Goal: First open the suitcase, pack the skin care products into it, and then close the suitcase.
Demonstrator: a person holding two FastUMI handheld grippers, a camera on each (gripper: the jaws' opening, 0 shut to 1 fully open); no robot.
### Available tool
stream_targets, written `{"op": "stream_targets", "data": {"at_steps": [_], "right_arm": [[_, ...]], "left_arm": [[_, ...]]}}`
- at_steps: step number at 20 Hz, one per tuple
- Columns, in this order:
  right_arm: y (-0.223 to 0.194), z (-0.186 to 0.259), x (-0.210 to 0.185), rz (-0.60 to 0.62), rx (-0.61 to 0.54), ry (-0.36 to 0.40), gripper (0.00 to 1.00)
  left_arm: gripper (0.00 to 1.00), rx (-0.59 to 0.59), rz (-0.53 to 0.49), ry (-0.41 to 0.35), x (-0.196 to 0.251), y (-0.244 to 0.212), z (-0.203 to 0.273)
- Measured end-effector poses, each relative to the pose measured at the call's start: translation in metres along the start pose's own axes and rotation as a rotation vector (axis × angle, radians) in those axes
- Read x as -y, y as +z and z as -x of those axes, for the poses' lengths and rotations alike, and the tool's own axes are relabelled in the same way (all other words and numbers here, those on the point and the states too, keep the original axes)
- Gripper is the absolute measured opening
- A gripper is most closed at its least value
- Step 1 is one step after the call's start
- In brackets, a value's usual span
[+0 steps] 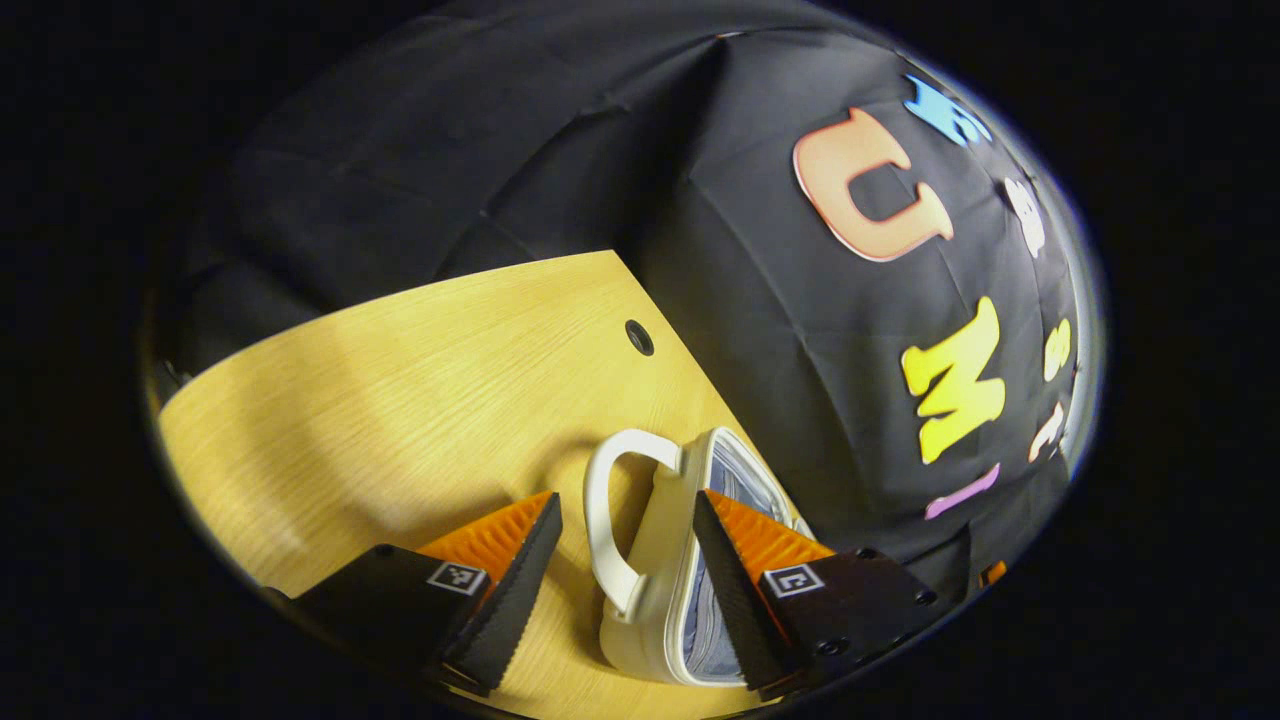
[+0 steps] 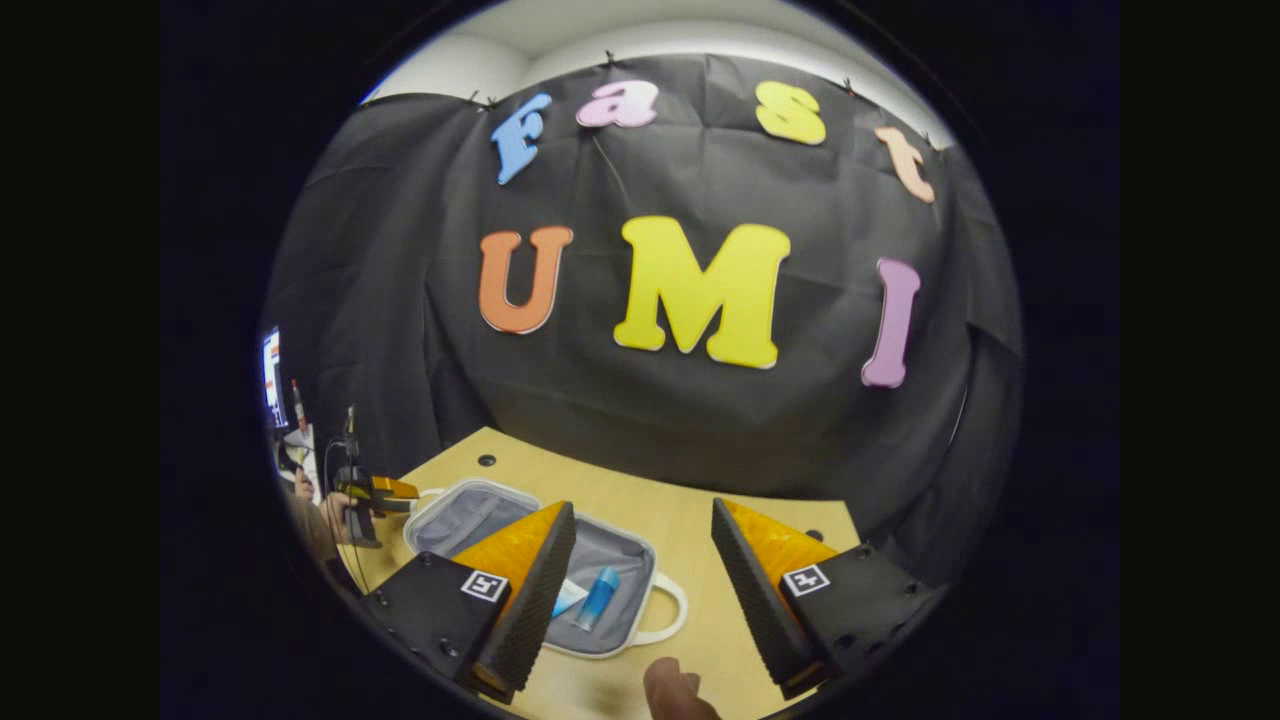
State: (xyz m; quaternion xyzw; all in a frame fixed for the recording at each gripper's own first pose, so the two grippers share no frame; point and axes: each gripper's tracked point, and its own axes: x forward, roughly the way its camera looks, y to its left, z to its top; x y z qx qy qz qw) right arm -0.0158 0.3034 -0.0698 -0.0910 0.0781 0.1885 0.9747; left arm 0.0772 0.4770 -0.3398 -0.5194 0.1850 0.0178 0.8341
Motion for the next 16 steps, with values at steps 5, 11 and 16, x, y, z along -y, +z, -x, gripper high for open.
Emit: {"op": "stream_targets", "data": {"at_steps": [5,11,16], "right_arm": [[0.023,0.044,0.033,0.006,0.084,-0.104,0.79],[0.006,0.066,0.064,-0.044,0.075,-0.165,0.80],[0.005,0.063,0.095,-0.086,0.072,-0.200,0.79]], "left_arm": [[0.54,-0.026,0.151,-0.056,-0.003,-0.006,-0.011],[0.09,-0.045,0.101,0.029,0.005,-0.004,-0.009],[0.05,-0.018,-0.073,0.063,0.055,0.017,0.008]]}}
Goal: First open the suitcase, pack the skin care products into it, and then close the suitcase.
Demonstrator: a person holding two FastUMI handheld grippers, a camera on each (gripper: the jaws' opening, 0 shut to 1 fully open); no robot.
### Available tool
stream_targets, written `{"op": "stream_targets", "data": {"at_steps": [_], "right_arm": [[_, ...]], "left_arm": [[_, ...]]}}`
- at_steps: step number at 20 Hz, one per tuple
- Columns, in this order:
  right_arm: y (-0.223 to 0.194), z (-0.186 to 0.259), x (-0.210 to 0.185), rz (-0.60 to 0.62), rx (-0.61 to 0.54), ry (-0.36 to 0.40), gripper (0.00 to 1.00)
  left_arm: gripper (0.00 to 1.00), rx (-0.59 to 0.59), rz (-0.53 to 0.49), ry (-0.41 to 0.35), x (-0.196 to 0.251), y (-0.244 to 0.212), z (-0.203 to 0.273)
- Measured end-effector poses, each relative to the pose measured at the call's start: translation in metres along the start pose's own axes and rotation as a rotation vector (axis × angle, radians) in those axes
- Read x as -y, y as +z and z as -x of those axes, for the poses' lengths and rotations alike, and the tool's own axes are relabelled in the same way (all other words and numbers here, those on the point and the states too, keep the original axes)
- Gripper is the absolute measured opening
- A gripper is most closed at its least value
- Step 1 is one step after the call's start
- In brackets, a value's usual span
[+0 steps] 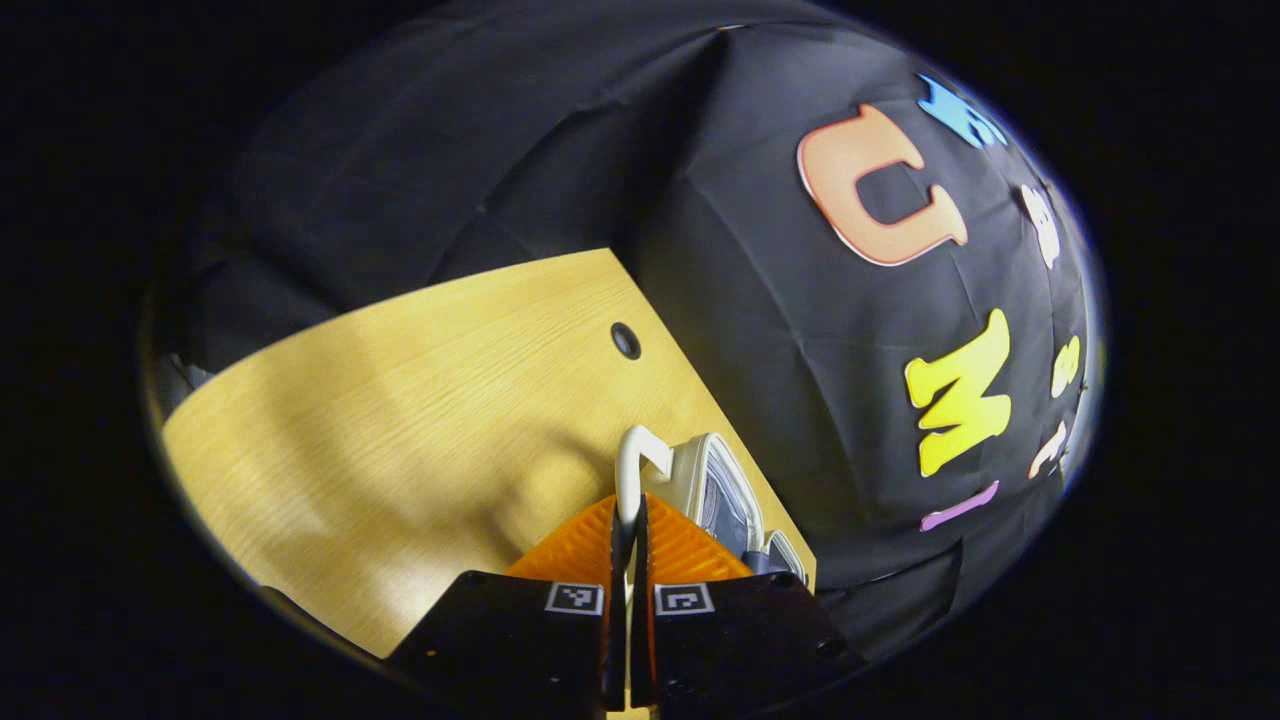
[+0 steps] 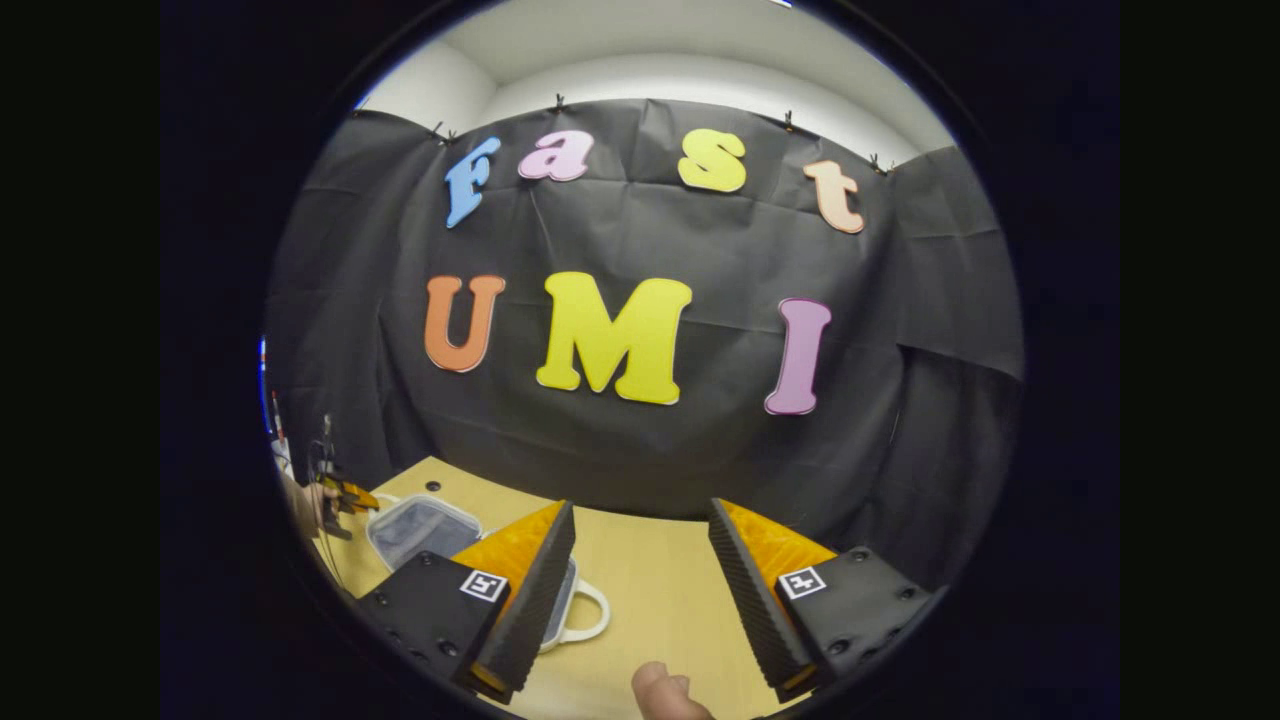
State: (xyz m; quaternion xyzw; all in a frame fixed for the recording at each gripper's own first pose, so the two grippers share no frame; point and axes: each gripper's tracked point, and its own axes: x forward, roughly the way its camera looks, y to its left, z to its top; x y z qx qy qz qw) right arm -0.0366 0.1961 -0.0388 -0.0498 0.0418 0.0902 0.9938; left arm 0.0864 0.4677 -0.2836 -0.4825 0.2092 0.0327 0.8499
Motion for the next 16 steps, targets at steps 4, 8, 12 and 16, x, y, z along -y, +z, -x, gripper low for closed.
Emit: {"op": "stream_targets", "data": {"at_steps": [4,8,12,16], "right_arm": [[0.012,-0.009,0.006,-0.029,0.027,0.039,0.80],[0.022,-0.013,0.006,-0.008,0.067,0.057,0.80],[0.023,-0.015,-0.001,-0.014,0.089,0.104,0.80],[0.023,-0.016,-0.002,-0.025,0.085,0.134,0.80]], "left_arm": [[0.04,0.059,-0.121,-0.045,0.066,0.017,0.025],[0.04,0.111,-0.246,-0.107,0.131,0.013,0.053],[0.04,0.155,-0.335,-0.165,0.189,-0.013,0.077],[0.04,0.157,-0.457,-0.175,0.241,-0.049,0.082]]}}
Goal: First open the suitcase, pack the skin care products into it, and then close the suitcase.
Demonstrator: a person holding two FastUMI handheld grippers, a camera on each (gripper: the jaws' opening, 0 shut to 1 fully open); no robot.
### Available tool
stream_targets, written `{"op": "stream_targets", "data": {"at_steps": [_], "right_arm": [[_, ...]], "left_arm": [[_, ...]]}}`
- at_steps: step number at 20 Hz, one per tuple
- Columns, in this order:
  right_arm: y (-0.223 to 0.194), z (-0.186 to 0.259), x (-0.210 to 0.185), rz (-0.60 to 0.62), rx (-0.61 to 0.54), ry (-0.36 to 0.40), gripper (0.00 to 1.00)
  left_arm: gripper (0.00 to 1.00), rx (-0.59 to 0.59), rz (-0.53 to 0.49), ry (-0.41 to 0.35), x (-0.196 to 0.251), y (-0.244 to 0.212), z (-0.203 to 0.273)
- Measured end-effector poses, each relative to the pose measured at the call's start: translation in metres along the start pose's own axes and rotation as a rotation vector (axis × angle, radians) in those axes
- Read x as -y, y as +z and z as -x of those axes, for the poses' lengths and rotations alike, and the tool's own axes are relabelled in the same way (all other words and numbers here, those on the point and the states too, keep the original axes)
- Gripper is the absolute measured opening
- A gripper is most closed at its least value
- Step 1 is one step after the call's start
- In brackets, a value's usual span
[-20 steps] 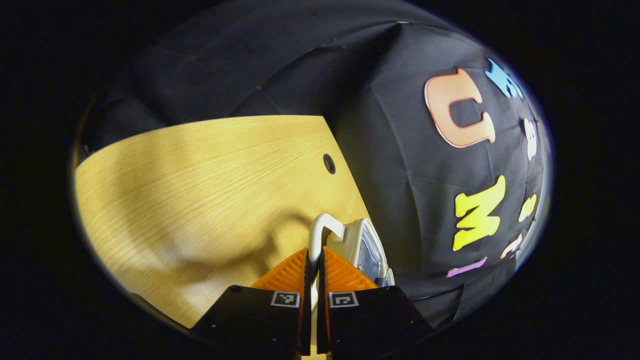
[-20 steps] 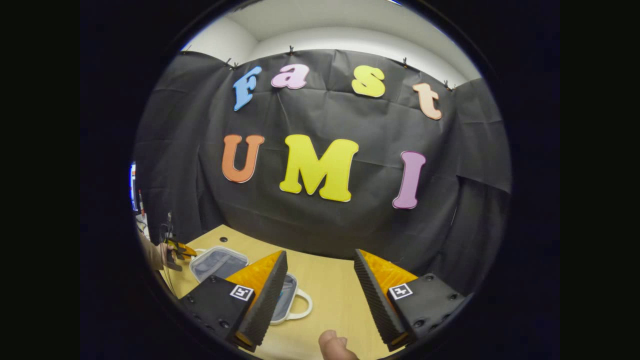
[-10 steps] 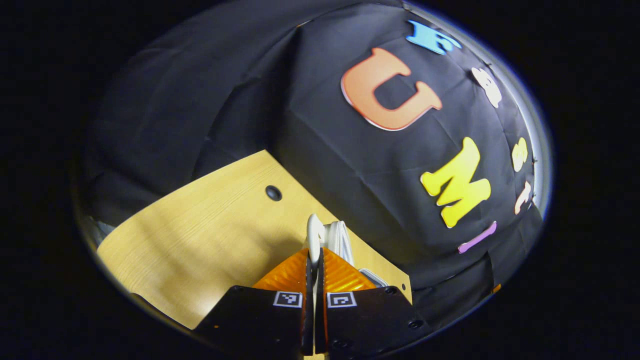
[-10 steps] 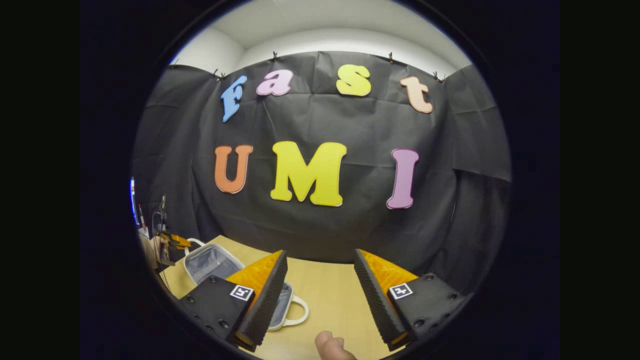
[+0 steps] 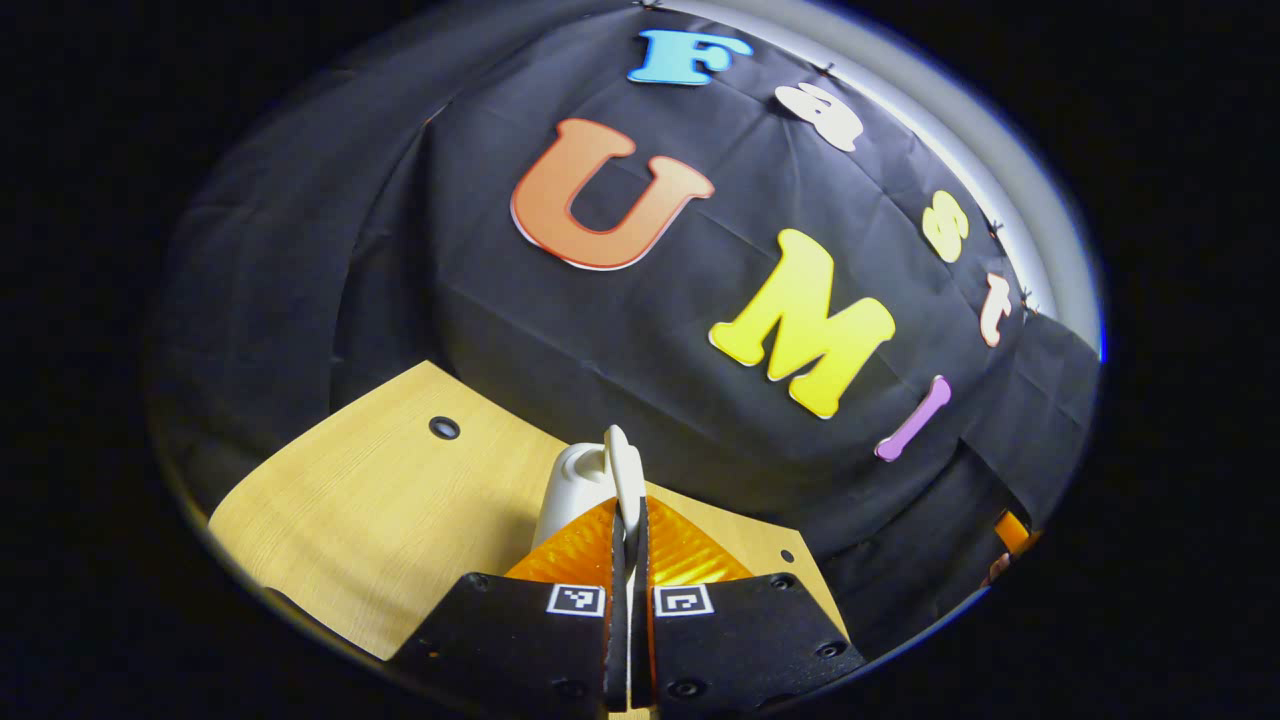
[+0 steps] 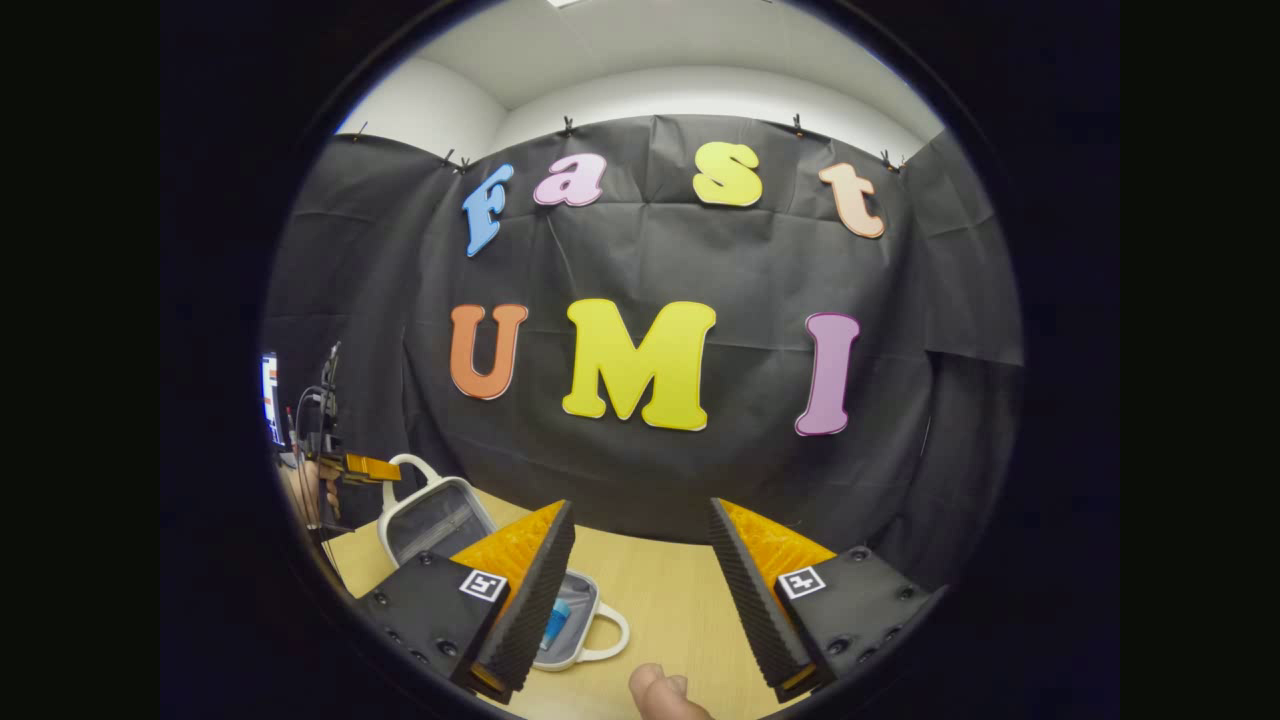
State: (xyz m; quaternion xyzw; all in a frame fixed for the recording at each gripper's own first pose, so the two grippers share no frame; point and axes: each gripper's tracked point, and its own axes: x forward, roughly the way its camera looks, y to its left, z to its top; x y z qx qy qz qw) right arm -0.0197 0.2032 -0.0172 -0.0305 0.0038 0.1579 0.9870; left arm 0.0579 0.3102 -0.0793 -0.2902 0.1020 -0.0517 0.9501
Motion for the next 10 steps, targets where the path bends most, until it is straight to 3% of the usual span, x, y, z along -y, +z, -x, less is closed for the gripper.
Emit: {"op": "stream_targets", "data": {"at_steps": [7,10], "right_arm": [[-0.012,0.006,0.019,0.000,-0.019,0.002,0.80],[-0.015,0.007,0.032,-0.007,-0.023,-0.012,0.80]], "left_arm": [[0.04,-0.090,-0.275,-0.081,0.082,-0.043,-0.008],[0.04,-0.123,-0.307,-0.111,0.114,-0.065,-0.021]]}}
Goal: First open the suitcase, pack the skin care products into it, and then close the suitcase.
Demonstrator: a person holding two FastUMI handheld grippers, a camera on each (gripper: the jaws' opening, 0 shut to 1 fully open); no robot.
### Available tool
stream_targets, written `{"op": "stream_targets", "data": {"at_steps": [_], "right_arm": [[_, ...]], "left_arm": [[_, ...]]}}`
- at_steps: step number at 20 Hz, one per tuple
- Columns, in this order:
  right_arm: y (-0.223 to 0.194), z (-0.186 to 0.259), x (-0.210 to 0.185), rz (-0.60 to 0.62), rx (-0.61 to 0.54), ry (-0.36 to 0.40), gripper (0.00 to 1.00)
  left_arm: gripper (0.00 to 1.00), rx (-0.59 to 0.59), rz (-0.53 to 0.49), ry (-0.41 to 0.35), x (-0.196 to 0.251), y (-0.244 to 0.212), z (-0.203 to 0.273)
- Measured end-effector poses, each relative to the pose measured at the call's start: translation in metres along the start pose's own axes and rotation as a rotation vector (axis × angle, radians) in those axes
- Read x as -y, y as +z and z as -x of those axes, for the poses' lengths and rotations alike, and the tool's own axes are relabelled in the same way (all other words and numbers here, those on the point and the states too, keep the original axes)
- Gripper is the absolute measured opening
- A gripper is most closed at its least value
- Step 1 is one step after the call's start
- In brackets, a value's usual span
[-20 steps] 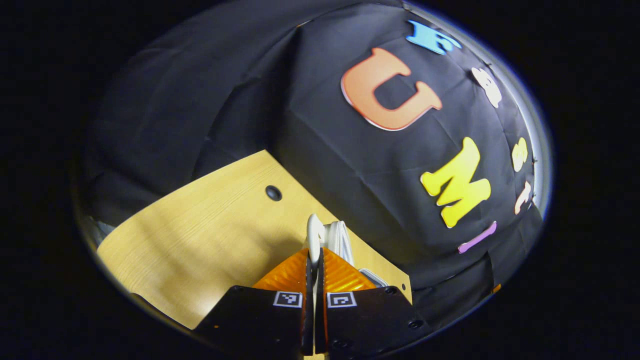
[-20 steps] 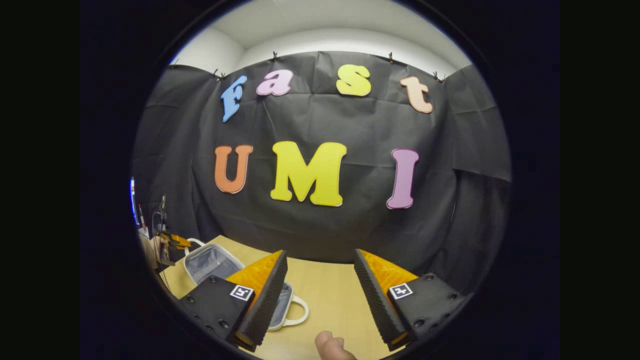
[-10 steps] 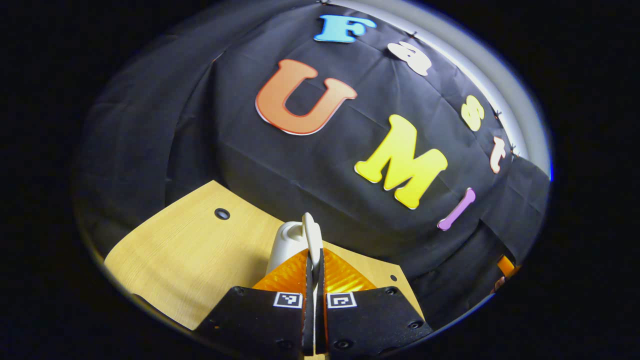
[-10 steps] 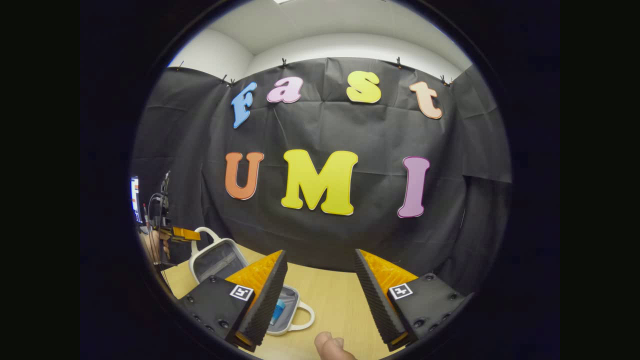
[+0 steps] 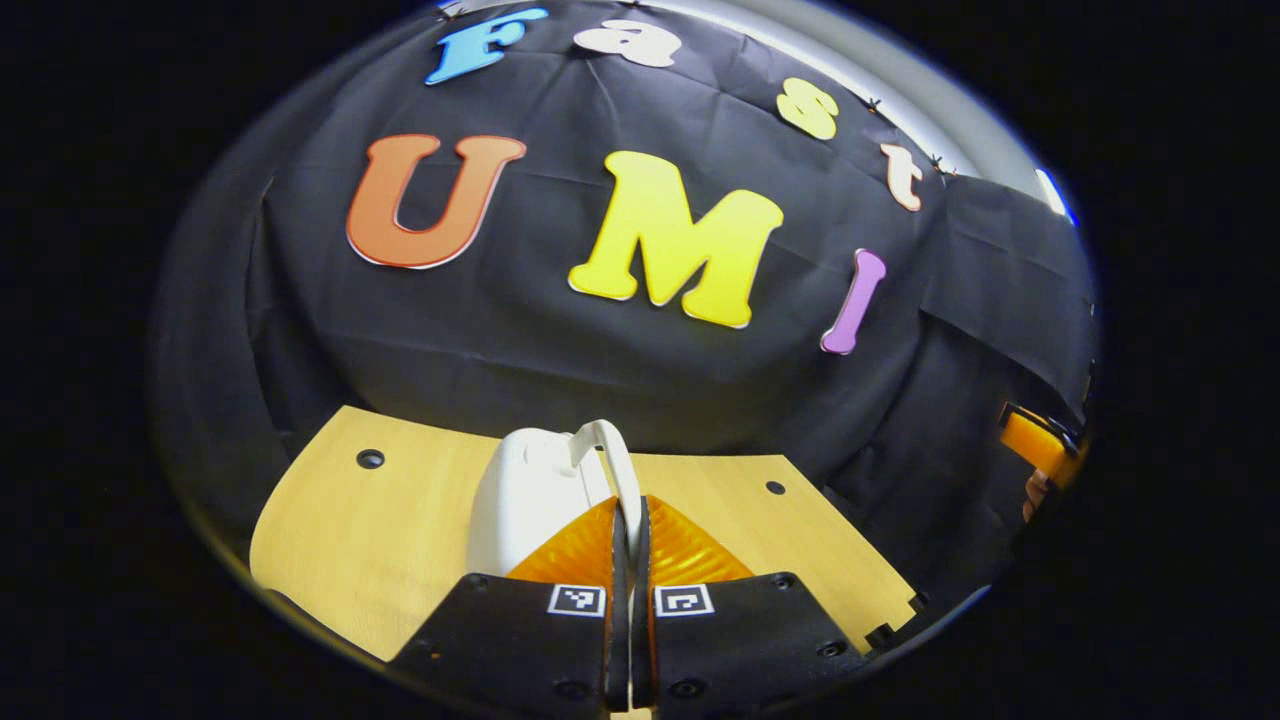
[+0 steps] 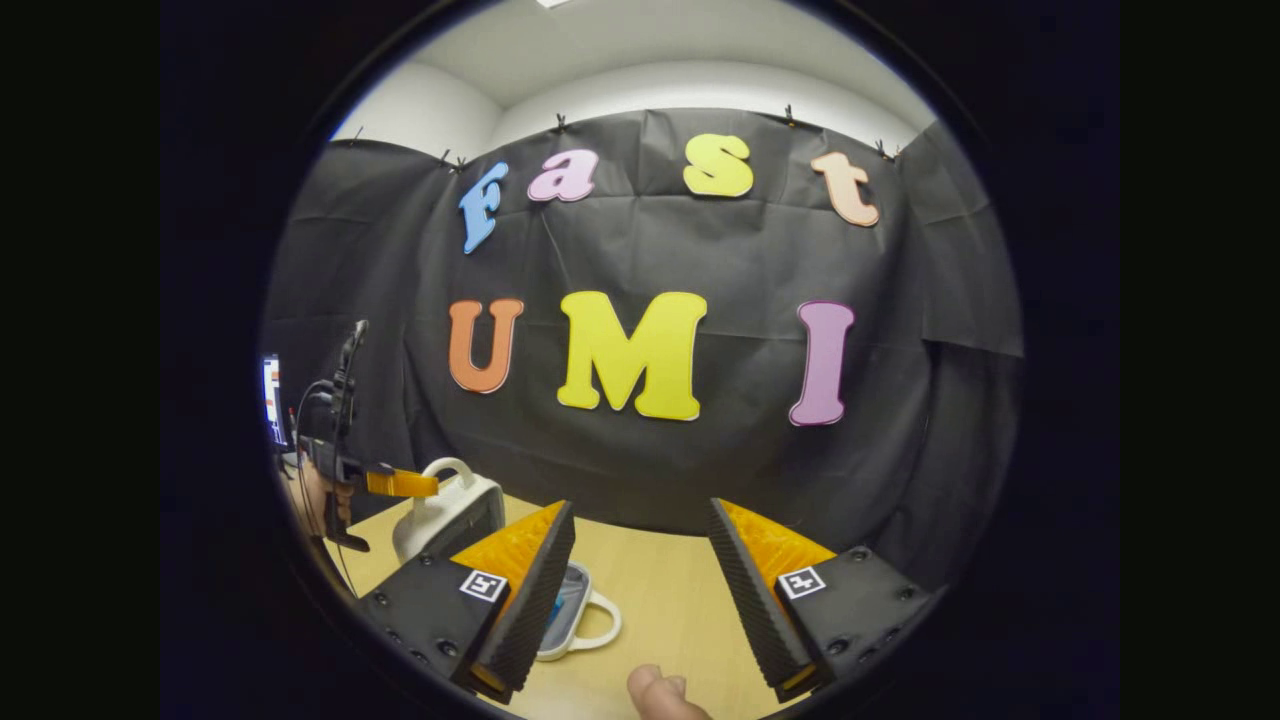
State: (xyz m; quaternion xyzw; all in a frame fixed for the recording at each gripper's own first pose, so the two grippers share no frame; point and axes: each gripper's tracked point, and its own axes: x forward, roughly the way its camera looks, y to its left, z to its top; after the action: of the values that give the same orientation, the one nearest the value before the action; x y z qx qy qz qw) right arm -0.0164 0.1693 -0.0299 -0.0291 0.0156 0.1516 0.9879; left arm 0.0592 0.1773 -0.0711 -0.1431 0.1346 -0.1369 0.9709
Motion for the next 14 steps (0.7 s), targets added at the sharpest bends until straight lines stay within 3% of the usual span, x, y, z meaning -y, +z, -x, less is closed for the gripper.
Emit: {"op": "stream_targets", "data": {"at_steps": [8,14], "right_arm": [[-0.013,0.006,0.029,-0.012,-0.033,-0.039,0.80],[-0.024,0.011,0.046,0.000,-0.053,-0.066,0.80]], "left_arm": [[0.04,-0.119,-0.023,-0.080,0.085,-0.052,-0.064],[0.04,-0.318,-0.213,-0.093,0.125,-0.137,-0.111]]}}
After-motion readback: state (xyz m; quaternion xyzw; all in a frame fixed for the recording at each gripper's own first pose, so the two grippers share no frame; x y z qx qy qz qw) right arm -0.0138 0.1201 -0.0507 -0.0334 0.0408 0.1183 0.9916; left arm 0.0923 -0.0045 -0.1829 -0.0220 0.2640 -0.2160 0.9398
